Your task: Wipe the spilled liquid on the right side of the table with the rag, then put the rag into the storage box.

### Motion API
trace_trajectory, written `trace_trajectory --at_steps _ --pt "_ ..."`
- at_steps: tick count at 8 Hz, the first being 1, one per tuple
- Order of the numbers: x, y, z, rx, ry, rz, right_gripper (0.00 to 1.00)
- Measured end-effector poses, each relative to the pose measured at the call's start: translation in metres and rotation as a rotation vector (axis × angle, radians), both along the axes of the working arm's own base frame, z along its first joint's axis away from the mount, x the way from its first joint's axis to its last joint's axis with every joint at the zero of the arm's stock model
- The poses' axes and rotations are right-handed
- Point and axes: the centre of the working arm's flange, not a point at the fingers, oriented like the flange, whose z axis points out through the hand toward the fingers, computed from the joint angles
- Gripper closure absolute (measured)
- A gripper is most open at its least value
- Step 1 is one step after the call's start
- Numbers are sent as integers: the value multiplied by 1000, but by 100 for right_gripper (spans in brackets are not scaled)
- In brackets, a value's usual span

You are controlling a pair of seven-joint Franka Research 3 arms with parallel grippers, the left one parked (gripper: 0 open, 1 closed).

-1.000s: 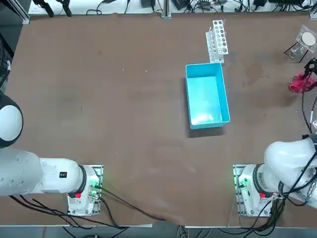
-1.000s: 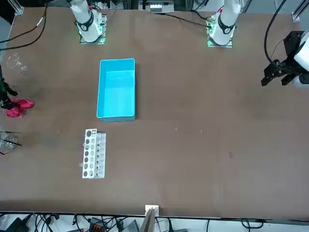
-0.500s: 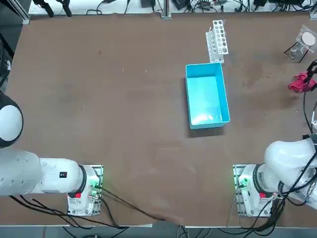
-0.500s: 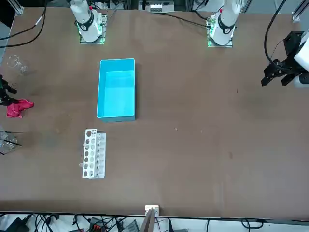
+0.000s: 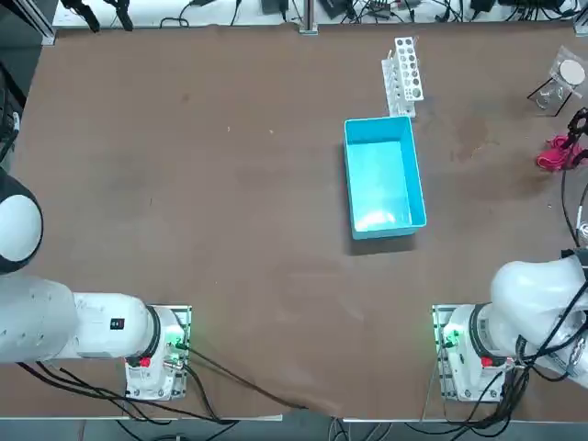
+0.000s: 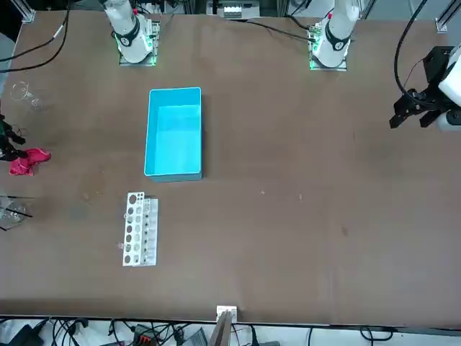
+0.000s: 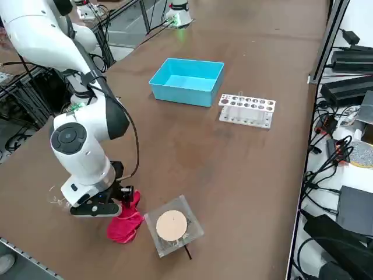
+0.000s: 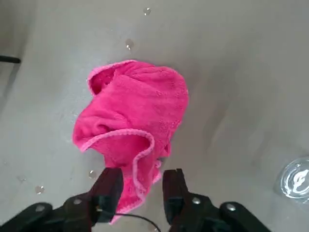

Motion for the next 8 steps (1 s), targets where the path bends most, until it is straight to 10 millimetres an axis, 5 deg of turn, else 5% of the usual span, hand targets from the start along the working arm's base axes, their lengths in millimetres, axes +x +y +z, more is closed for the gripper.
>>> trace_trajectory --at_steps 2,4,6,8 --pt "0 1 -1 1 1 2 61" --pt "0 1 -1 1 1 2 98" --pt "3 0 7 -1 -3 6 99" --pt "15 3 39 17 10 20 99"
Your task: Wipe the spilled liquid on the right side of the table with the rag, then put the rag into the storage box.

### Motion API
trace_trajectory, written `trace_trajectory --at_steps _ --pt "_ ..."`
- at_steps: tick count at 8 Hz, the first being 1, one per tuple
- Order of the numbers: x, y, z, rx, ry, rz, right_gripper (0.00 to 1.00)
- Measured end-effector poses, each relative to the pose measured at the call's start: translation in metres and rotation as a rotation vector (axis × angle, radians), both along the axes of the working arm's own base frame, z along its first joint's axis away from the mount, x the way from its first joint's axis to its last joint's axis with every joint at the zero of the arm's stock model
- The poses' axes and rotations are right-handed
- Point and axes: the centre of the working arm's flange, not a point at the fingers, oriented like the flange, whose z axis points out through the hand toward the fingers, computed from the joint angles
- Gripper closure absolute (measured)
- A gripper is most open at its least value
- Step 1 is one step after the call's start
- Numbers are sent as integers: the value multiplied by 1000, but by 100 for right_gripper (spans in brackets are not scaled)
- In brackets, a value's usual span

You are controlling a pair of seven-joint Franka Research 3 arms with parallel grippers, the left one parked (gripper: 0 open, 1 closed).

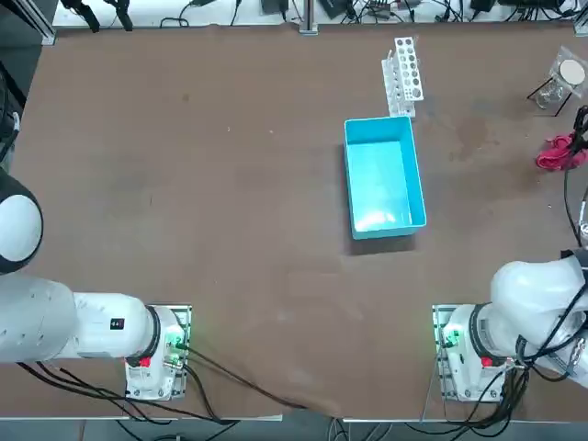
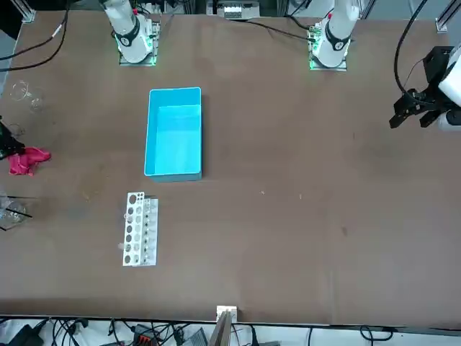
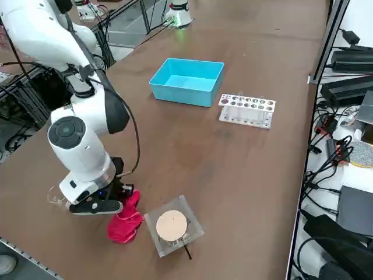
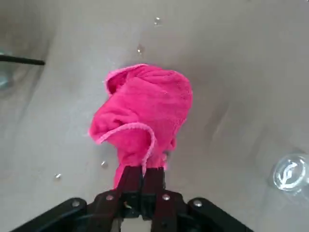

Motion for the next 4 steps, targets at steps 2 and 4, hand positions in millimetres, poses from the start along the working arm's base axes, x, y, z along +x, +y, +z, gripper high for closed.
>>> trace_trajectory --at_steps 2,4 --pt "18 25 46 60 34 54 99" --pt "61 96 50 128 19 164 99"
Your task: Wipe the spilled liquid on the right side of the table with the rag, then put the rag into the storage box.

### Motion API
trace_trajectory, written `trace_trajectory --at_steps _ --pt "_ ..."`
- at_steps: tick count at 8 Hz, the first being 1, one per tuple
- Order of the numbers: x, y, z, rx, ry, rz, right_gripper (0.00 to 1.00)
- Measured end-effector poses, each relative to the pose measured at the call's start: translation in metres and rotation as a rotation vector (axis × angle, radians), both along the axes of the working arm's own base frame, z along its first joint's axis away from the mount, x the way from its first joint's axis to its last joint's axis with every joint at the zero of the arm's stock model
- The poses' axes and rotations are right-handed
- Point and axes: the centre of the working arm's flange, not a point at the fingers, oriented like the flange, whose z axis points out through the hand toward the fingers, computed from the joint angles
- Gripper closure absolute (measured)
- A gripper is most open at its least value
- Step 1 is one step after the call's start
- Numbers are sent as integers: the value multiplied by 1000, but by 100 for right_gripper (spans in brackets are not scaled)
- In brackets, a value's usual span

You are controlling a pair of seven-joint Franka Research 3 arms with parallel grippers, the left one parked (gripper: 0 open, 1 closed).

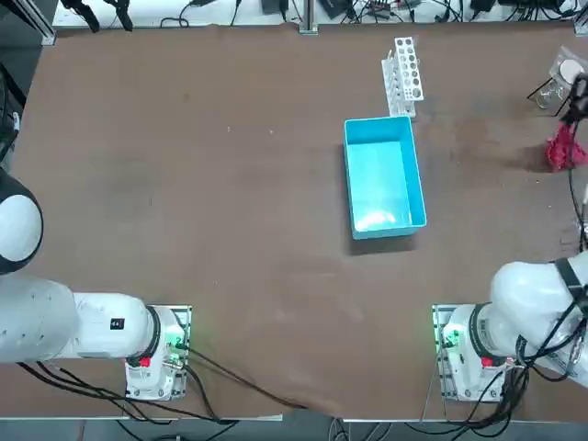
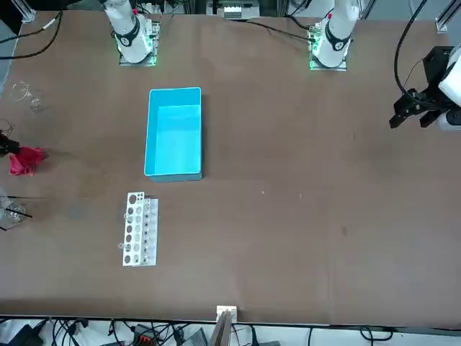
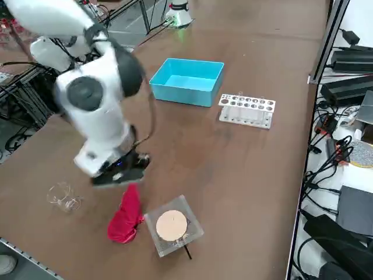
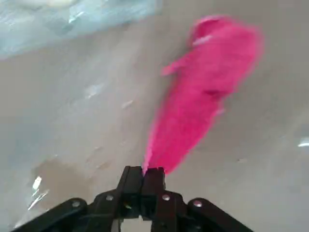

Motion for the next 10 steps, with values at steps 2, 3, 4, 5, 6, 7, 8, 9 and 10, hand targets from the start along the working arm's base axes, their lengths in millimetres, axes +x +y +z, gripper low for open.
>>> trace_trajectory --at_steps 2,3,4,5,6,7,8,9,10 --pt "40 88 -27 67 11 33 99" --pt "55 138 -45 98 7 42 99" --pt "69 196 -61 117 -9 47 99" --pt "79 254 -73 118 -13 42 99" --pt "85 307 -77 109 -4 29 99" --pt "86 352 -75 121 4 6 99" --pt "87 382 -67 156 3 -7 99" --pt "86 400 -54 194 3 -6 99" --pt "82 411 -38 233 29 -3 99"
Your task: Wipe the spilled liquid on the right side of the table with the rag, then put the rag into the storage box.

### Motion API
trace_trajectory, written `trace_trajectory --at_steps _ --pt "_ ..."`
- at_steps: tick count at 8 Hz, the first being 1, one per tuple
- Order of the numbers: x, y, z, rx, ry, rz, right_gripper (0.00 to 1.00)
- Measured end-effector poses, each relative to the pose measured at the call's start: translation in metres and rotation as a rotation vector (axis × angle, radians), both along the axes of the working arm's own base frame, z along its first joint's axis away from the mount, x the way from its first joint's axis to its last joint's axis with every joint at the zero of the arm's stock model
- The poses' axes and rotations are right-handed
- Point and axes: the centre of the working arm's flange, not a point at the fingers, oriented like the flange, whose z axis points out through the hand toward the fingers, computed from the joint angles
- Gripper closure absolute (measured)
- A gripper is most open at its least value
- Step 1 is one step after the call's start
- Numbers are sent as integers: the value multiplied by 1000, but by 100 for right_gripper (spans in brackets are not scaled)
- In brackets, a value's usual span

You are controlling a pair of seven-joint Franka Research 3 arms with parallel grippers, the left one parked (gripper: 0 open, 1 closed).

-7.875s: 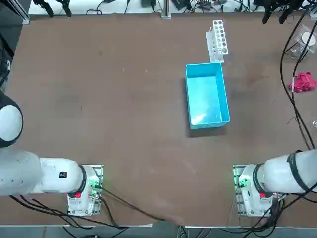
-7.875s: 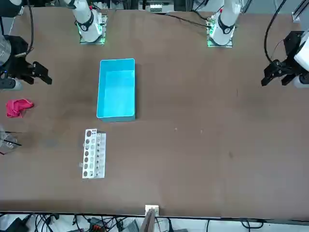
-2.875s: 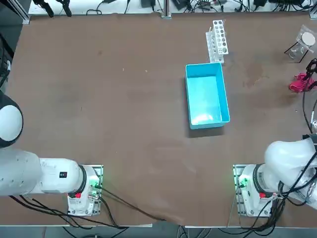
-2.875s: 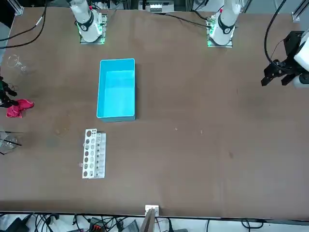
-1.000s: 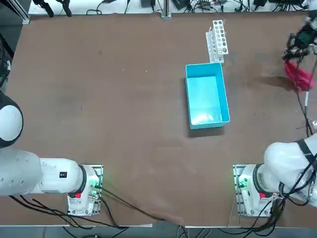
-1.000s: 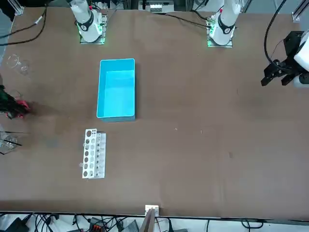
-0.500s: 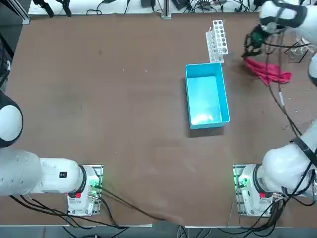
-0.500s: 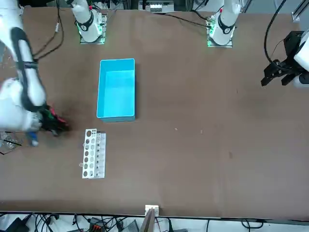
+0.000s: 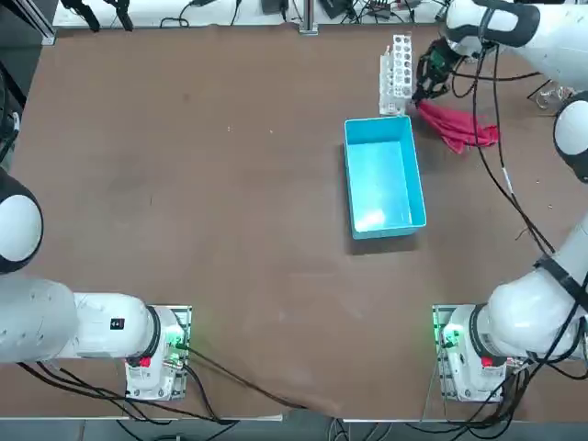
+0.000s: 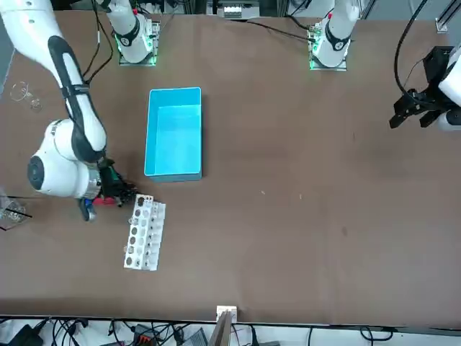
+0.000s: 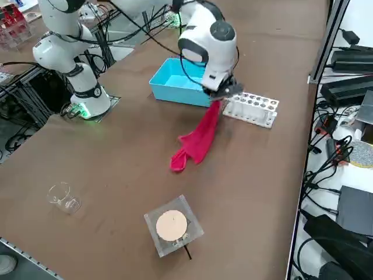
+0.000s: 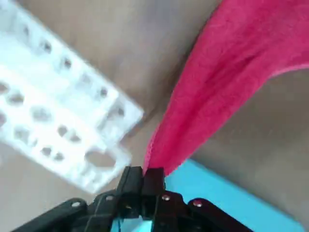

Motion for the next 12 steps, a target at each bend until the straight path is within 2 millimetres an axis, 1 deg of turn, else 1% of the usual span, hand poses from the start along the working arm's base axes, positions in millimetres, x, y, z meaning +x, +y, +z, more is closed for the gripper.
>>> trace_trajectory --at_steps 1,2,3,5,6,7,9,10,11,12 --pt "-6 6 17 30 40 13 99" --pt "-12 6 30 38 73 30 99" --pt "-15 0 38 39 97 35 99" --pt "-20 -16 46 52 149 47 99" --pt "-25 -15 47 60 189 65 99" --pt "-32 -11 50 76 239 94 99" --pt "-46 -3 65 134 314 186 99" --pt "-51 -6 69 153 330 234 99" --pt "-55 -19 66 149 335 275 99" --pt "-59 -48 55 122 338 318 99"
